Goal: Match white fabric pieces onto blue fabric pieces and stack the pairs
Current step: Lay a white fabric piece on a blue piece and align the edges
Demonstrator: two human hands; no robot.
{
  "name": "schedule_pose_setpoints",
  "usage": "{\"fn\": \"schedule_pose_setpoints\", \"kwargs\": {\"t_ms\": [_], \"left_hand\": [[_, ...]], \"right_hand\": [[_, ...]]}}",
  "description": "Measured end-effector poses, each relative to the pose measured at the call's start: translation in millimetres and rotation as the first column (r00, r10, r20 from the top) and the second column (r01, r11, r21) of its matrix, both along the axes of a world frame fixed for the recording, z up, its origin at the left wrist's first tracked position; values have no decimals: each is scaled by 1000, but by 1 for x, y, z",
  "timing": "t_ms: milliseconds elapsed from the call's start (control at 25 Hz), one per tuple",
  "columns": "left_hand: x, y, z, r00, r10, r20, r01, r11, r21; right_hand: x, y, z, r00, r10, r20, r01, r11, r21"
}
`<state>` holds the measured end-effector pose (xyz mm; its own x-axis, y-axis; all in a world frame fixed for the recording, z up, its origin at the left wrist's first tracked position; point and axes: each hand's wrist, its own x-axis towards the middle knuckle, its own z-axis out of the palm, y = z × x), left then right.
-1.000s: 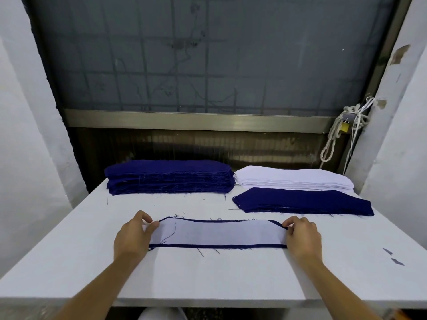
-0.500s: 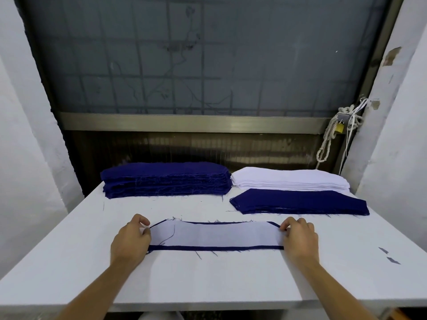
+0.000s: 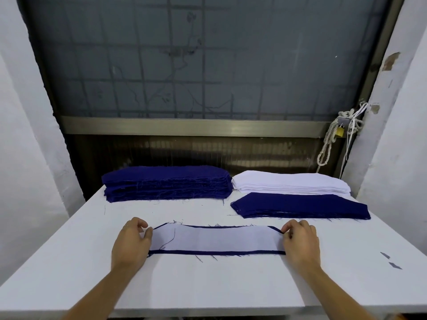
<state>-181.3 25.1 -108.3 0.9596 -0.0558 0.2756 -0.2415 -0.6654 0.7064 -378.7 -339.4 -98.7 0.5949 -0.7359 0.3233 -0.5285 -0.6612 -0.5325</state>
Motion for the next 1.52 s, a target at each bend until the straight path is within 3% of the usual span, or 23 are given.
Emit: {"fn": "schedule_pose_setpoints", "kwargs": {"t_ms": [200, 480, 760, 1080, 1280, 1360, 1440, 1520], "left_hand": [[8, -10, 5, 992, 17, 126, -35, 990, 137], [40, -123, 69, 917, -355, 181, 329, 931, 157], [75, -286, 109, 831, -551, 83, 513, 814, 271], [108, -391, 91, 877, -453, -157, 465, 721, 514], [120, -406, 74, 904, -378, -203, 427, 831, 356], [123, -409, 71, 884, -396, -247, 459, 834, 305], [123, -410, 69, 870, -435, -233, 492, 789, 367], [119, -409, 67, 858, -496, -130, 481, 690, 541]], "right_hand": [[7, -10, 8, 995, 2, 100, -2, 1000, 1], [45, -59, 46, 992, 43, 115, -37, 998, -57], [94, -138, 64, 998, 61, -2, -61, 992, -107], [147, -206, 48, 985, 107, -138, -119, 989, -84], [166, -221, 32, 980, 100, -170, -121, 985, -123], [168, -224, 27, 976, 100, -196, -124, 985, -118], [169, -224, 23, 973, 92, -210, -118, 986, -117], [170, -224, 22, 973, 81, -216, -109, 987, -120]]}}
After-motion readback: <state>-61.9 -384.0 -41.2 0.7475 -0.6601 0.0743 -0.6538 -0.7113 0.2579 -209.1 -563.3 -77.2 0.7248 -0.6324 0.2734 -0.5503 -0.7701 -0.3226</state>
